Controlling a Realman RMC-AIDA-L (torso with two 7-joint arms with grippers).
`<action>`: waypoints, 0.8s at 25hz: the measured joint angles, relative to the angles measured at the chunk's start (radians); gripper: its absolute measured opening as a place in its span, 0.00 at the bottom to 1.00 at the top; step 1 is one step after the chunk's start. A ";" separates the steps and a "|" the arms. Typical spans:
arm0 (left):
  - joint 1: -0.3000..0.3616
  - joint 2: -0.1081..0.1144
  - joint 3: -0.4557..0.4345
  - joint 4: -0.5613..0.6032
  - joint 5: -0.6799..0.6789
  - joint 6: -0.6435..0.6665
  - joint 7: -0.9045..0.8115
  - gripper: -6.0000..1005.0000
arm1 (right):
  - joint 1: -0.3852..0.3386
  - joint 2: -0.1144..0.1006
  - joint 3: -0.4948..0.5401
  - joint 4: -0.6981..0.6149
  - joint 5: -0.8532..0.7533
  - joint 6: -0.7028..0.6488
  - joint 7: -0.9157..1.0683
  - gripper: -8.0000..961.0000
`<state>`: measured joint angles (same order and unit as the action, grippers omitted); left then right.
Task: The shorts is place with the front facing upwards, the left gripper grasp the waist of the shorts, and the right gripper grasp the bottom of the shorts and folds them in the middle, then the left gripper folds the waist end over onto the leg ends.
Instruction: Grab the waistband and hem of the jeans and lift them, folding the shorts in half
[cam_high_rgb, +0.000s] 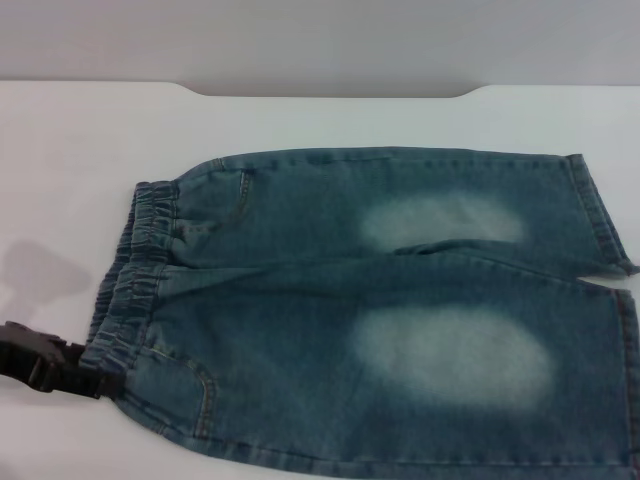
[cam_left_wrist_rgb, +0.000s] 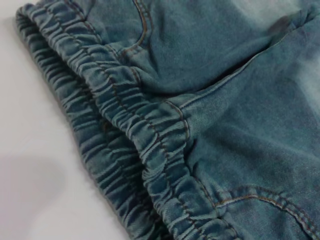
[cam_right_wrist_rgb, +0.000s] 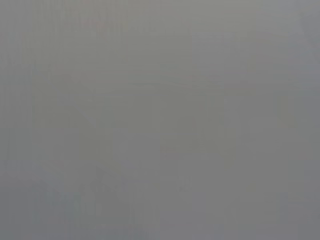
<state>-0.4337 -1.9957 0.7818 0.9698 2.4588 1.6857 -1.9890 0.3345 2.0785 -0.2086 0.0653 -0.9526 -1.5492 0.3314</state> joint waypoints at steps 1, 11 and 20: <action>0.000 0.000 0.000 0.001 0.001 0.000 0.000 0.75 | -0.002 0.000 0.000 0.000 0.000 0.000 0.000 0.56; -0.019 -0.008 0.015 -0.007 0.028 0.011 0.000 0.74 | -0.007 0.000 0.002 -0.002 0.000 -0.002 0.000 0.56; -0.024 -0.014 0.016 -0.005 0.034 0.008 0.000 0.52 | -0.006 0.000 0.002 0.001 0.000 0.000 0.000 0.56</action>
<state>-0.4573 -2.0097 0.7982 0.9648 2.4929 1.6936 -1.9889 0.3282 2.0784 -0.2070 0.0660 -0.9525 -1.5489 0.3313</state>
